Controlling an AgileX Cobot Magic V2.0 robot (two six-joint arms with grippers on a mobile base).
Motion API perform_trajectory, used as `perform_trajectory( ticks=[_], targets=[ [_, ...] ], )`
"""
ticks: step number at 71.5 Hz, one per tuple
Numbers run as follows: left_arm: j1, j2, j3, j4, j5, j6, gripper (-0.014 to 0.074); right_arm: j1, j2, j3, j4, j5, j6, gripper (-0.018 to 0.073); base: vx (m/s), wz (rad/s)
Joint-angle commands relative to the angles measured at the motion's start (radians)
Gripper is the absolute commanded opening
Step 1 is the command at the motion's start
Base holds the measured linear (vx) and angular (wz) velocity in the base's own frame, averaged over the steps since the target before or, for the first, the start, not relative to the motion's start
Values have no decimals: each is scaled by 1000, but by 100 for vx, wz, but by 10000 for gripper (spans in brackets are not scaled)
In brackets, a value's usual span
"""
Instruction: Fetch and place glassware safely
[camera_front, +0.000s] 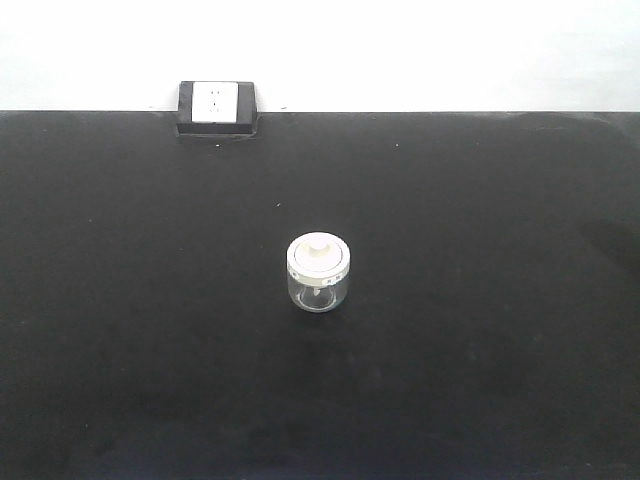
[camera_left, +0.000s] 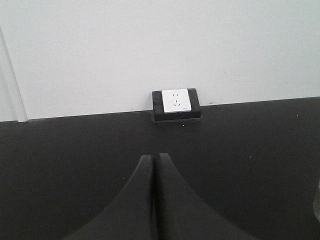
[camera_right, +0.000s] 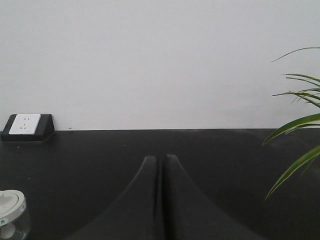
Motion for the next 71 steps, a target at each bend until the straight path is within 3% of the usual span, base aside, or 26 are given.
perform_trajectory(
  ticks=[1,34,47,64,71],
  targets=[
    [-6,3,-25,-7,-73,-10,-7,-5,11,-25,-30,-41,-4,-3,0,0],
    [-6,-10,-25,-7,-66,-10,-7,-5,11,-25,-30,-41,-4,-3,0,0],
    [-6,-86,-19,-7,36,-10,-7,-5,11,-25,-30,-41,-4,-3,0,0],
    [-6,-247,131,-11,36,-10,-7,-5,11,-25,-30,-41,-4,-3,0,0],
    [-6,-345,212,-45,42,-10,-7,-5,11,-25,-30,-41,-4,-3,0,0]
  ],
)
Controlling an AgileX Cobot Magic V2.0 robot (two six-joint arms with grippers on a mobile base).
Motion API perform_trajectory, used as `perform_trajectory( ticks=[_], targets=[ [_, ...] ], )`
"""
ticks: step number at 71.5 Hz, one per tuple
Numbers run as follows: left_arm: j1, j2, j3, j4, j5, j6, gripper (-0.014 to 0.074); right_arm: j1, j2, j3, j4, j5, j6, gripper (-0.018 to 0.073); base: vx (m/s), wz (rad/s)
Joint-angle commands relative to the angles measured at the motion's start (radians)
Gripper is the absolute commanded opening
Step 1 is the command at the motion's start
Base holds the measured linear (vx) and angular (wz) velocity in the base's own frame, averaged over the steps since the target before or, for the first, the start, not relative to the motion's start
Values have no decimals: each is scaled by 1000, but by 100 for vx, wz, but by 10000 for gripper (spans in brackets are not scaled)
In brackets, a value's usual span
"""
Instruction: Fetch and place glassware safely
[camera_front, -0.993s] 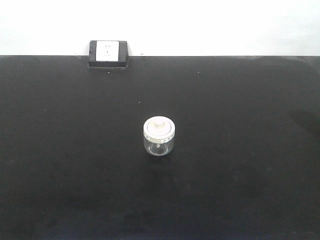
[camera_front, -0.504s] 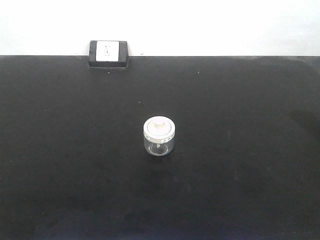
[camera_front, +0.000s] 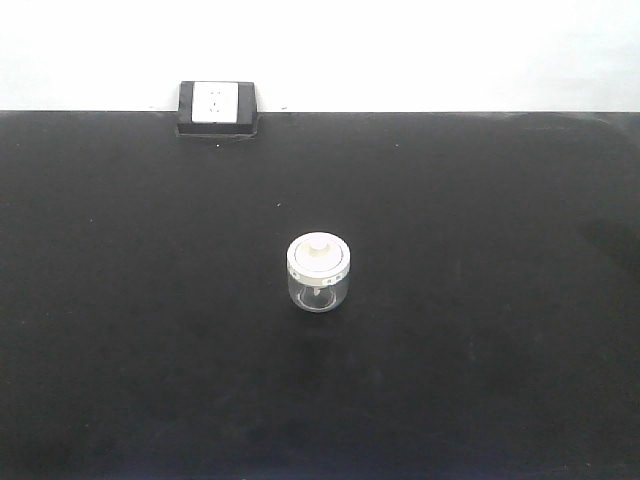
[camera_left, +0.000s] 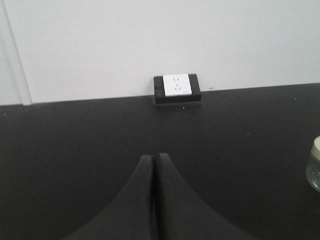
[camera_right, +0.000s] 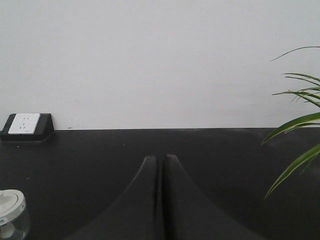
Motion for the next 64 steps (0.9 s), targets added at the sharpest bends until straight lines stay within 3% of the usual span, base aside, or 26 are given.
perform_trajectory(
  ticks=[1,23,29,35,64],
  targets=[
    [-6,-80,43,-39,-62,-10,-7,-5,11,-25,-30,-44,-4,-3,0,0],
    [-6,-333,227,-58,-49,-10,-7,-5,11,-25,-30,-44,-4,-3,0,0],
    [-6,-329,269,-58,-82,-12,-7,-5,11,-25,-29,-44,-4,-3,0,0],
    [-6,-332,266,-48,-29,-9,-7,-5,11,-25,-29,-44,-4,-3,0,0],
    [-6,-331,264,-49,-26,-10,-7,-5,11,-25,-29,-44,-4,-3,0,0]
  ],
)
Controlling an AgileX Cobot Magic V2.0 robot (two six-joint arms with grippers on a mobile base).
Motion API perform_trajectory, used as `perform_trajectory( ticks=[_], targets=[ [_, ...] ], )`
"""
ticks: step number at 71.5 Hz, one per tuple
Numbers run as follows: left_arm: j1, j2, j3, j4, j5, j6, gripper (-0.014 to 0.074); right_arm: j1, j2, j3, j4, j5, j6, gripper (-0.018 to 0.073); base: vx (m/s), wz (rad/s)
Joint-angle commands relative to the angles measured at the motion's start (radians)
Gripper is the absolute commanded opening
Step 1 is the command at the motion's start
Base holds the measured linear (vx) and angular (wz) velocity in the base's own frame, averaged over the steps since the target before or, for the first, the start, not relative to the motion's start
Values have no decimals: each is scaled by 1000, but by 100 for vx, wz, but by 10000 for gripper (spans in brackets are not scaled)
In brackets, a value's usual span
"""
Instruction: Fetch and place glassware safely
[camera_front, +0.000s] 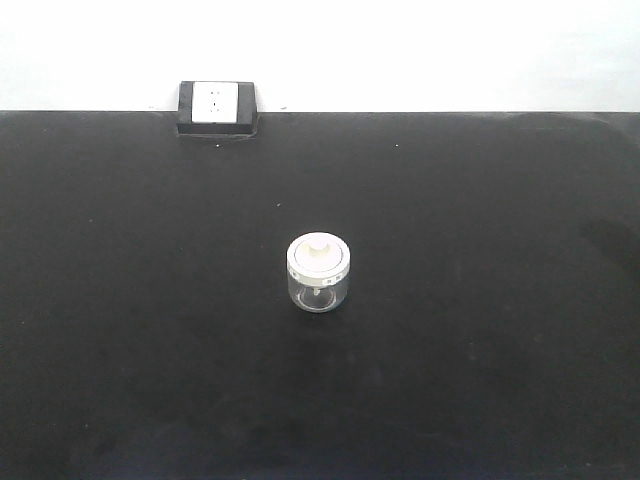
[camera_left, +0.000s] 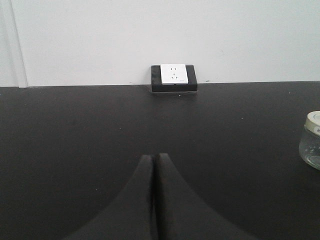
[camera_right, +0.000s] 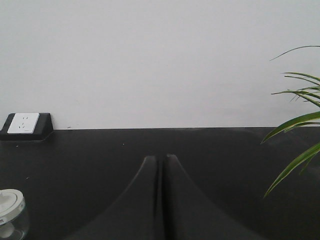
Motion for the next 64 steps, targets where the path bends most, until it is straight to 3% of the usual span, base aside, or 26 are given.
perform_trajectory(
  ticks=[1,64],
  targets=[
    [-6,-12,30,-3,-70,-10,-7,-5,11,-25,-29,-46,-4,-3,0,0],
    [-6,-12,30,-3,-70,-10,-7,-5,11,-25,-30,-38,-12,-3,0,0]
  ],
)
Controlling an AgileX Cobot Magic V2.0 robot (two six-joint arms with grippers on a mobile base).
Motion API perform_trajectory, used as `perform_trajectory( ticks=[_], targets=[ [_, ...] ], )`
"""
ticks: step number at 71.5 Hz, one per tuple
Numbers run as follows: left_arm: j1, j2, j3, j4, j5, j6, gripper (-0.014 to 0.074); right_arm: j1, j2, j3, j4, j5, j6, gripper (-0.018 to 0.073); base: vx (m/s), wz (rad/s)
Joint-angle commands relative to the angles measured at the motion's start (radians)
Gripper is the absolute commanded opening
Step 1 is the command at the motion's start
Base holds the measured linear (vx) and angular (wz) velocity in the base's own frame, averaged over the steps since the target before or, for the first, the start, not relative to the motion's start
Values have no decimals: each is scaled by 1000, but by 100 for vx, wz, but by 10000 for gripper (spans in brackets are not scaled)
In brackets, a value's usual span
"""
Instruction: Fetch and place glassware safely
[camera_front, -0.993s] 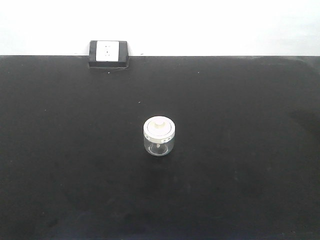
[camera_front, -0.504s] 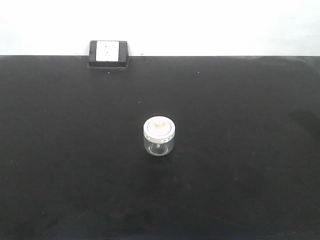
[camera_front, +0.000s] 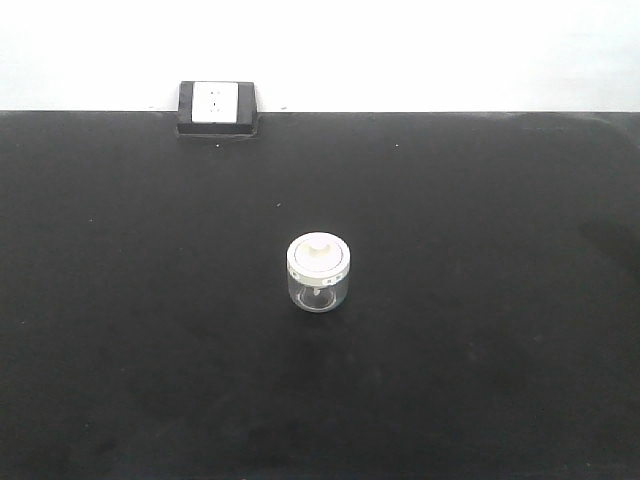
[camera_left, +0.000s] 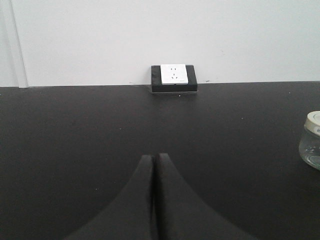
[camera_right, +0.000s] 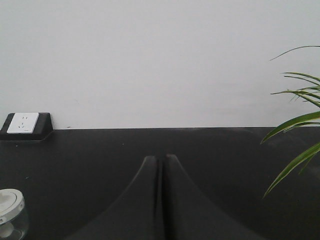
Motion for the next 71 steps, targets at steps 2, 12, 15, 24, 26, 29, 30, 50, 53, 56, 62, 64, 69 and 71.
perform_trajectory(
  ticks=[2,12,15,24,26,29,30,50,53,56,62,64,69,71],
  targets=[
    [-6,-12,30,-3,-70,-10,-7,-5,11,-25,-29,-40,-10,-3,0,0],
    [-6,-12,30,-3,-70,-10,-7,-5,11,-25,-13,-39,-36,-3,0,0],
    [-6,-12,30,-3,-70,-10,-7,-5,11,-25,12,-35,-67,-3,0,0],
    [-6,-12,30,-3,-70,-10,-7,-5,11,-25,135,-5,-212,-3,0,0],
    [-6,-12,30,-3,-70,-10,-7,-5,11,-25,161,2,-244,-3,0,0],
    [-6,-12,30,-3,-70,-10,-7,-5,11,-25,202,7,-294,-3,0,0],
    [-6,-12,30,-3,-70,-10,-7,-5,11,-25,226,8,-313,-3,0,0],
    [-6,-12,30,-3,-70,-10,-7,-153,11,-25,516,8,-566,-3,0,0],
    [-6,-12,30,-3,-70,-10,-7,-183,11,-25,565,8,-610,-3,0,0],
    [-6,-12,30,-3,-70,-10,-7,-217,11,-22,614,6,-669,-3,0,0],
    [-6,-12,30,-3,-70,-10,-7,-262,11,7,710,-36,-762,-3,0,0],
    [-6,-12,30,-3,-70,-10,-7,-276,11,27,748,-56,-792,-3,0,0],
    [-6,-12,30,-3,-70,-10,-7,-299,8,78,820,-129,-831,-3,0,0],
    [-6,-12,30,-3,-70,-10,-7,-306,7,96,839,-151,-834,-3,0,0]
  ],
)
